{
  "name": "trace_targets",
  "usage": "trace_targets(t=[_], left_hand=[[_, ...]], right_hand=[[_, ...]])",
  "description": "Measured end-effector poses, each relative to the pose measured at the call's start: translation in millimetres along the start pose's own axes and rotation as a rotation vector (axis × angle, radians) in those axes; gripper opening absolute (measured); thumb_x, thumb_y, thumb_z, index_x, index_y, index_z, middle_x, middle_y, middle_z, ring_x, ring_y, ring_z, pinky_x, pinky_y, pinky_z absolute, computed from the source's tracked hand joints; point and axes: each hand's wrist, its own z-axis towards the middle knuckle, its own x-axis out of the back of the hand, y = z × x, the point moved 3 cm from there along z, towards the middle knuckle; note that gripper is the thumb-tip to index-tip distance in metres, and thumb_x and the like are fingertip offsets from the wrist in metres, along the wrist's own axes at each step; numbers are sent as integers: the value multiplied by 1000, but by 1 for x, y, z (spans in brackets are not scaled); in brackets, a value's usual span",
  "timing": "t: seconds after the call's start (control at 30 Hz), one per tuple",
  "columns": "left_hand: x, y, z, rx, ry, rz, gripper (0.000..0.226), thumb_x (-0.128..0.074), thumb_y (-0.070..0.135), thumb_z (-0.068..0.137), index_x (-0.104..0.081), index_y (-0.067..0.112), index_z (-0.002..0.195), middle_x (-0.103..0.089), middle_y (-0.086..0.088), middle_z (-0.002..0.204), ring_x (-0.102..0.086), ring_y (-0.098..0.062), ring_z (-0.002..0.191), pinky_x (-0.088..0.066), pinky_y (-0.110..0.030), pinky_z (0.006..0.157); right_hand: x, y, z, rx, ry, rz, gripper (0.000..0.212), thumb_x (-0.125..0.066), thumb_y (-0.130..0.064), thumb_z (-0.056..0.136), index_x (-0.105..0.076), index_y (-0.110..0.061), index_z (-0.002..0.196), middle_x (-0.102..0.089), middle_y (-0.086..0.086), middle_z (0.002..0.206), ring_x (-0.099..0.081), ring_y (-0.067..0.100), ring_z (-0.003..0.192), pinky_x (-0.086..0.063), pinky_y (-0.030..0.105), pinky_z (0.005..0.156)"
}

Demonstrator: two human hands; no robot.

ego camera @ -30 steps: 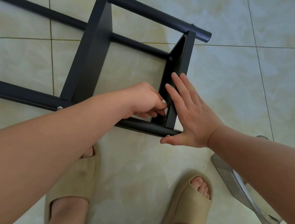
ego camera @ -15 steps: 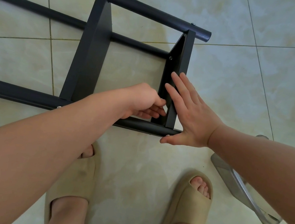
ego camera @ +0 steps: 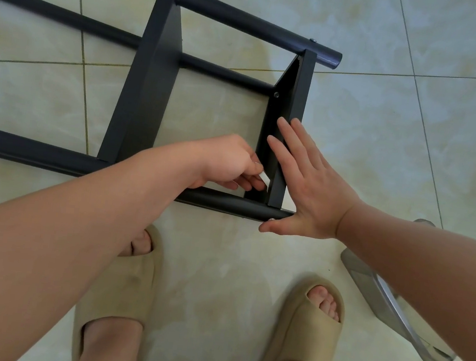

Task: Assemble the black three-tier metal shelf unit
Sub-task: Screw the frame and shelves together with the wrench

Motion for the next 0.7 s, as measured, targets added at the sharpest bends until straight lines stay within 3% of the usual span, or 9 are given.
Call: trace_targets(t=[0.7], left_hand=[[5, -6, -5, -41, -108, 194, 20, -56, 8, 99, -67, 19, 86, -74, 9, 82, -66, -6, 81, -51, -33, 88]], right_hand=[[0, 0, 0, -3, 4, 5, 128, -40, -92, 76, -12, 1, 158, 2, 21, 167, 7, 37, 155, -15, 57, 124]])
